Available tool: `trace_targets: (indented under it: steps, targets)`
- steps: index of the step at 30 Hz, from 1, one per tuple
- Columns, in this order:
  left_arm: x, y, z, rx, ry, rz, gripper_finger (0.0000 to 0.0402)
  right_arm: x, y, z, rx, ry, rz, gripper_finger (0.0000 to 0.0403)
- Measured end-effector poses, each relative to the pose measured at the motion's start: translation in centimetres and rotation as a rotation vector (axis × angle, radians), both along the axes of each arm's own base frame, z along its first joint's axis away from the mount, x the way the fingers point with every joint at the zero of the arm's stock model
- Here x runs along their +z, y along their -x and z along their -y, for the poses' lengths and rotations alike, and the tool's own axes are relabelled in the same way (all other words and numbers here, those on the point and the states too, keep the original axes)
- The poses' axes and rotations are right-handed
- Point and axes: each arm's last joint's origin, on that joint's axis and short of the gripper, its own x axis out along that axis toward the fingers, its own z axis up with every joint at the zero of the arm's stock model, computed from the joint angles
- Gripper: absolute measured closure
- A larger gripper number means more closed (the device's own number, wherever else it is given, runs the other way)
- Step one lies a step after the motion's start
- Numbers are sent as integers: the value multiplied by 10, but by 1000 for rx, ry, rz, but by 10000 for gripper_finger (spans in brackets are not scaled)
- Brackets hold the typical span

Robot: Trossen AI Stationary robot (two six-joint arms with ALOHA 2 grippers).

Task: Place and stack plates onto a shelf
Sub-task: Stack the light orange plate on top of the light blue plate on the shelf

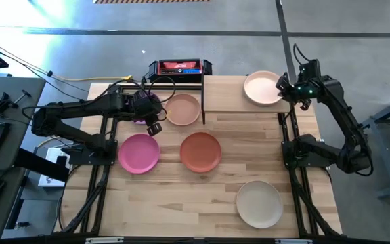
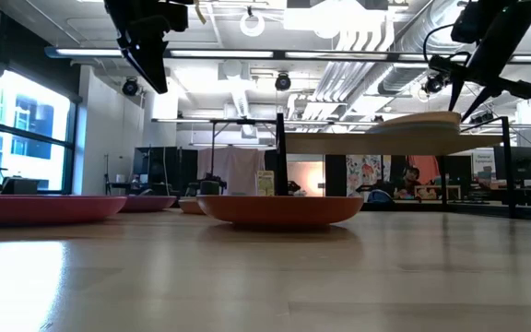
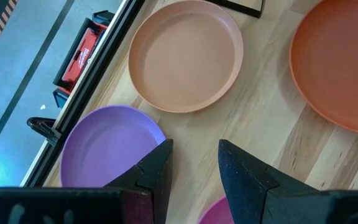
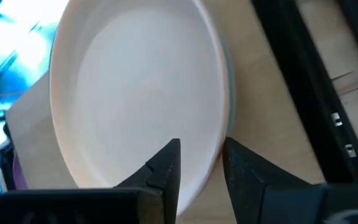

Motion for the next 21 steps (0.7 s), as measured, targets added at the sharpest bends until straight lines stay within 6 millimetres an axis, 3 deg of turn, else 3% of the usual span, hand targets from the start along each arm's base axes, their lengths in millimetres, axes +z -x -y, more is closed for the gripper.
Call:
trace_targets:
  steps: [21]
  targets:
    - [0,0,0,0,-1,5,284,6,2,-11,1,15,36,320]
